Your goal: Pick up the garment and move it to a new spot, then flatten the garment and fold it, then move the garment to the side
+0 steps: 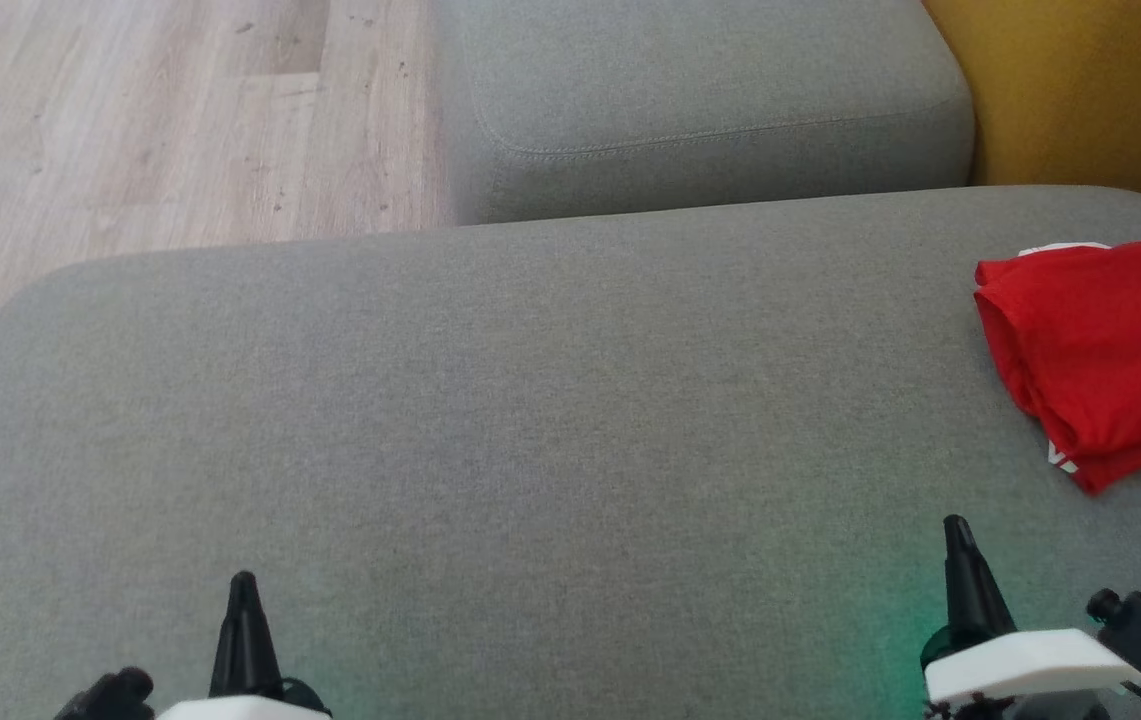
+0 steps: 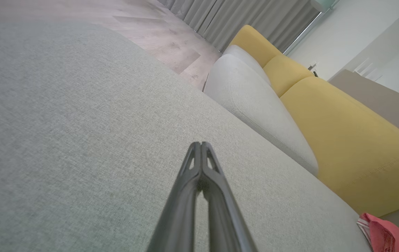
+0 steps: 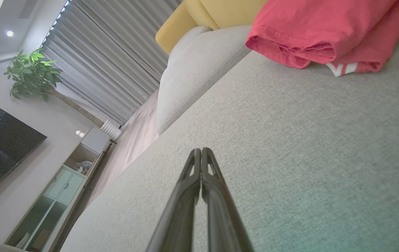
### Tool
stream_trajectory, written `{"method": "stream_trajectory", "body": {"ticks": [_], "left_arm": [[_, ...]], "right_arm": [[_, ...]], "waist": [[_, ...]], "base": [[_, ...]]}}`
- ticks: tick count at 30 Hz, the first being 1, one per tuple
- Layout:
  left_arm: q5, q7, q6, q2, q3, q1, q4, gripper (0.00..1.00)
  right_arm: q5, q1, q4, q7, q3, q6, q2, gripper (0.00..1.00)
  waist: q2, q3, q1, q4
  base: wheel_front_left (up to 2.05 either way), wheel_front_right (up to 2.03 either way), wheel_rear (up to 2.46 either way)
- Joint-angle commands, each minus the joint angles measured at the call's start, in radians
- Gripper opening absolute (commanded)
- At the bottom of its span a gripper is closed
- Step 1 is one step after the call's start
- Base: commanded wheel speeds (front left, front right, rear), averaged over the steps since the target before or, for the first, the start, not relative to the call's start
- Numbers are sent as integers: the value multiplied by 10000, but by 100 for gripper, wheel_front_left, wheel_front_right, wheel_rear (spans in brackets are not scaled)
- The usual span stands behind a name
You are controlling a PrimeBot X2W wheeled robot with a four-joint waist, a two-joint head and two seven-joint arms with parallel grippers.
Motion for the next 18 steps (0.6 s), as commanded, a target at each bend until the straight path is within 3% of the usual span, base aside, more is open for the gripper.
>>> {"method": "stream_trajectory", "body": {"ticks": [1,18], "left_arm": [[-367,75,-121,134,312,-557,-256,0],[-2335,519,-434,155,658,-997,-80,0]], "right_arm": [[380,-552,-376,84,-21,36,-190,0],[2292,-860,-461,524,-339,46,-214,0]], "waist": [[0,12,-1,0],[0,118,-1,-8]], "base": [[0,0,0],[0,0,0]]}}
